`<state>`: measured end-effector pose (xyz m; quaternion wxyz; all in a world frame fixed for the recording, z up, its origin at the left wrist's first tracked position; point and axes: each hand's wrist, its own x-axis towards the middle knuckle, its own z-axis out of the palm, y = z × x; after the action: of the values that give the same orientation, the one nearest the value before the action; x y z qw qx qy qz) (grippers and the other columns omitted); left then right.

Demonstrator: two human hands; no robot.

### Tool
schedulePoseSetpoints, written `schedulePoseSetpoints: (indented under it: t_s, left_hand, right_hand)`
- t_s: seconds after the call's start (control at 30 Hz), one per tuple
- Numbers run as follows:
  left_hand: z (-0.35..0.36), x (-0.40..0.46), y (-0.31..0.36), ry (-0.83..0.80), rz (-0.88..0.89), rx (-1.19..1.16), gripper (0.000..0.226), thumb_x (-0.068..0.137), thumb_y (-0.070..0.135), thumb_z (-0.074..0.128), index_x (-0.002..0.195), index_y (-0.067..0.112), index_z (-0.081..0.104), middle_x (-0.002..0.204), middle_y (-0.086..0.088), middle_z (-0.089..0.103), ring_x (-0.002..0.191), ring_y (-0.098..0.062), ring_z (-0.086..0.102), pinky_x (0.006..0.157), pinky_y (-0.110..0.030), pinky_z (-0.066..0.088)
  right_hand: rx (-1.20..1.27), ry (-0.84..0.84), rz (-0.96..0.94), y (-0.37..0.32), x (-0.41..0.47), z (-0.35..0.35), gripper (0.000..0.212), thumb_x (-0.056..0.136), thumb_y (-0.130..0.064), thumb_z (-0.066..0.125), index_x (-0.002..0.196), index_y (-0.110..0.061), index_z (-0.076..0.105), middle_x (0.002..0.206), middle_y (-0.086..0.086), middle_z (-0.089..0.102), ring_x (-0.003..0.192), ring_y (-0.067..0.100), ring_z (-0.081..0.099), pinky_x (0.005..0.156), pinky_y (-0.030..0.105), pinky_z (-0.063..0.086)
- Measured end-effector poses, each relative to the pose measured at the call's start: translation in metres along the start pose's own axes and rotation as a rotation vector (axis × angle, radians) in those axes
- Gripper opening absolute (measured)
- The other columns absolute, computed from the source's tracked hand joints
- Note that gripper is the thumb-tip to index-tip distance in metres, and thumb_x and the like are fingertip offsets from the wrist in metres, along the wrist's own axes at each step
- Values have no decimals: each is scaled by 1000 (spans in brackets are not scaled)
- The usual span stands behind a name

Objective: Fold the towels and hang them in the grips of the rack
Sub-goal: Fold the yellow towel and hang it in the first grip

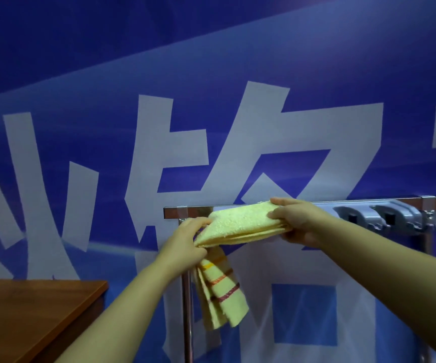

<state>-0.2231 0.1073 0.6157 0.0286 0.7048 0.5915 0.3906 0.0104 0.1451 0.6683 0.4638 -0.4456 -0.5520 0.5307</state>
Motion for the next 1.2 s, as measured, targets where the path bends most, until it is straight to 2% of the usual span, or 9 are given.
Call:
schedulePoseSetpoints:
  t_s: [0.1,0.2,0.3,0.47,0.67,0.87,1.0,1.1,1.2]
  left_hand:
    - [-7,2,5,-57,32,16,66,77,3,61,133,34,43,123,11,44,109,-8,48,80,-19,45]
    - [-17,5,13,-90,100,68,65,78,3,60,134,33,45,123,15,44,112,-4,45,89,-17,39]
    - [-23,7,19,-155,123,106,59,81,5,58,131,35,48,121,18,46,112,-4,47,92,-20,40]
    - [-30,8,27,-280,79,88,57,81,5,57,128,36,49,116,16,56,104,-3,54,85,-19,48]
    - [-41,10,36,-446,58,105,58,82,13,61,131,38,43,111,25,49,101,5,50,79,-15,48]
    - [-46,13,42,-460,42,192,63,81,12,59,136,36,41,123,9,49,109,-8,51,89,-25,51]
    - [-45,18,48,-388,54,257,58,79,12,57,131,37,49,125,3,55,108,-13,55,88,-31,54]
    - [-41,19,57,-328,122,314,52,80,9,55,126,32,56,123,5,59,104,-12,57,87,-28,53]
    - [-39,17,59,-352,141,380,51,81,11,55,128,30,54,126,4,56,107,-14,55,88,-27,50]
  right_hand:
    - [53,-12,-35,11,-5,-5,42,87,-3,58,121,-27,58,88,4,53,67,14,48,50,25,42]
    - [44,-21,-106,22,-16,-6,38,87,-5,58,117,-28,62,92,2,54,72,14,50,57,26,45]
    - [67,-52,-152,33,-29,-5,31,88,-6,57,111,-24,65,90,2,55,67,12,50,55,23,46]
    - [112,-87,-138,57,-41,-2,28,86,-4,59,106,-21,65,92,3,55,62,12,53,53,23,48]
    - [260,-145,-6,90,-43,11,24,87,0,56,102,-17,60,82,8,59,49,11,54,47,22,44]
    - [492,-133,83,92,-39,18,22,89,5,50,94,-14,57,76,10,56,37,10,53,40,18,42]
    - [572,-61,50,89,-30,8,25,89,6,48,93,-16,59,78,9,60,54,16,52,42,21,43]
    - [613,-42,36,97,-29,5,27,90,6,46,100,-15,60,82,10,59,61,18,51,54,25,40]
    - [657,-49,59,114,-30,12,26,91,5,44,99,-15,59,82,11,59,62,19,50,58,28,37]
